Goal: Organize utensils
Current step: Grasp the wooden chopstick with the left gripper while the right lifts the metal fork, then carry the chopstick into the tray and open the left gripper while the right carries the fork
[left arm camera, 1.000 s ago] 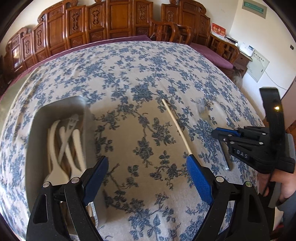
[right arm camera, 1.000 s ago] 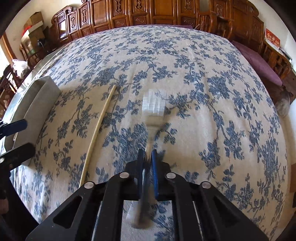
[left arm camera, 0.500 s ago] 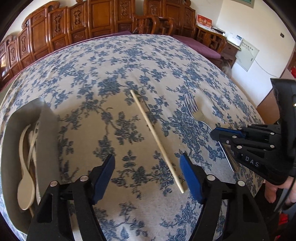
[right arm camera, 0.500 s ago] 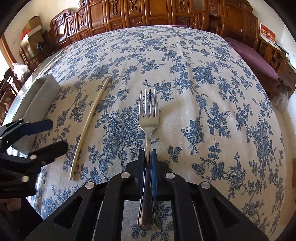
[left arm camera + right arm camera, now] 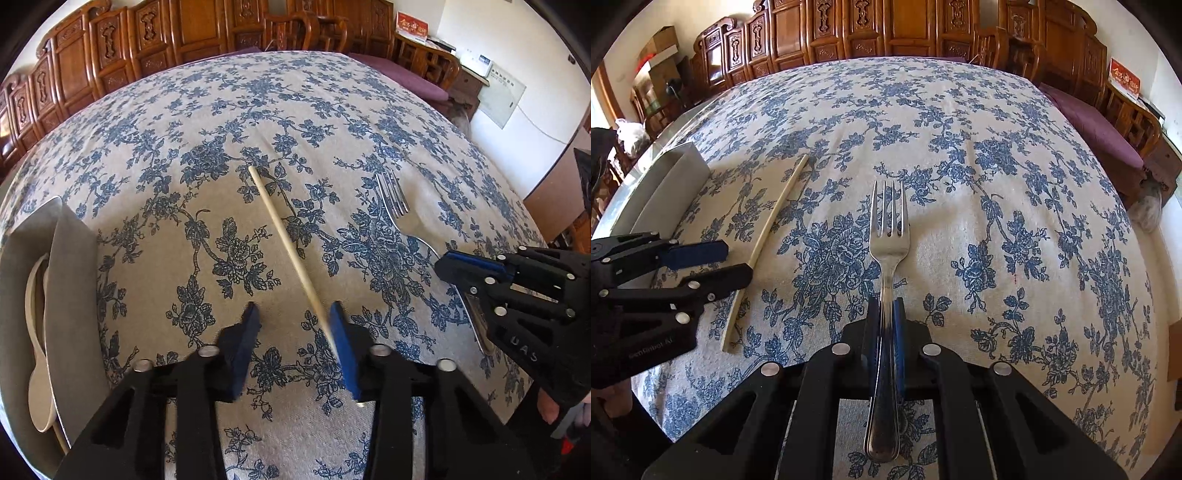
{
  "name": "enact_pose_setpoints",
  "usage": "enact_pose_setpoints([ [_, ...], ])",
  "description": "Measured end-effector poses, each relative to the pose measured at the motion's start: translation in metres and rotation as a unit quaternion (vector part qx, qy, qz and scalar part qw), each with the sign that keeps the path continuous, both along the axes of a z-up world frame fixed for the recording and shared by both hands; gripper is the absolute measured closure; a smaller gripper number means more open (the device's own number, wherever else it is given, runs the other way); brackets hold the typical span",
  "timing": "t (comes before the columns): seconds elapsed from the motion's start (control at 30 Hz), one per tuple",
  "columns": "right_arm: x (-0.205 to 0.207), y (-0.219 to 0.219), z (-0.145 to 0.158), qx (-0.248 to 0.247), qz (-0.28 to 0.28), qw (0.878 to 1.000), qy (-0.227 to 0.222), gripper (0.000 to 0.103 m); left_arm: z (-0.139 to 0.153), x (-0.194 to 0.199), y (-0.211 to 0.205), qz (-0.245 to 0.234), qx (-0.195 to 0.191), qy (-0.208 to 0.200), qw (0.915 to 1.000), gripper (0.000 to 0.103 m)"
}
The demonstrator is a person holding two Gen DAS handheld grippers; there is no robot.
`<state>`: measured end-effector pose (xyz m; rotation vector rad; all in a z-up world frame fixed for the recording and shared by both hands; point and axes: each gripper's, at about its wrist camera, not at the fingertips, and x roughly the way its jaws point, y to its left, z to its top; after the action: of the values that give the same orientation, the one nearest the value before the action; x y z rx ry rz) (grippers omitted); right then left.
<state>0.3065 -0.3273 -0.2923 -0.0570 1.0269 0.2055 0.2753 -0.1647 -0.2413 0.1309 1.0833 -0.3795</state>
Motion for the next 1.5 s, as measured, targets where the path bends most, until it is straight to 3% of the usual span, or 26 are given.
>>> enact_pose_setpoints([
  [0.1,0.003,0.002,0.0,-0.004,0.001,1.0,-0.002,0.092,0.001,0.0,0.002,-0.002,-0.001,0.004,1.0,0.089],
  [0.53,0.009,0.008,-0.001,-0.009,-0.003,1.0,-0.008,0.087,0.0,0.01,-0.004,0.006,0.024,0.003,0.9997,0.084],
  [0.57,0.008,0.008,-0.001,-0.011,-0.002,1.0,-0.007,0.087,0.0,0.01,-0.004,0.006,0.026,0.002,0.9996,0.087],
  [0.6,0.008,0.008,-0.001,-0.012,-0.002,1.0,-0.006,0.087,0.0,0.01,-0.003,0.007,0.028,0.002,0.9996,0.098],
  [0.77,0.007,0.007,-0.001,-0.005,-0.001,1.0,-0.001,0.094,0.004,0.008,0.011,0.008,0.025,0.004,0.9996,0.099],
  [1.0,0.001,0.015,0.005,0.022,0.004,1.0,-0.001,0.095,0.031,-0.007,0.037,0.012,0.018,-0.018,0.9996,0.099],
  [1.5,-0.003,0.077,0.055,0.038,0.049,0.997,-0.046,0.095,0.089,-0.038,0.105,0.047,-0.005,-0.066,0.9967,0.099],
])
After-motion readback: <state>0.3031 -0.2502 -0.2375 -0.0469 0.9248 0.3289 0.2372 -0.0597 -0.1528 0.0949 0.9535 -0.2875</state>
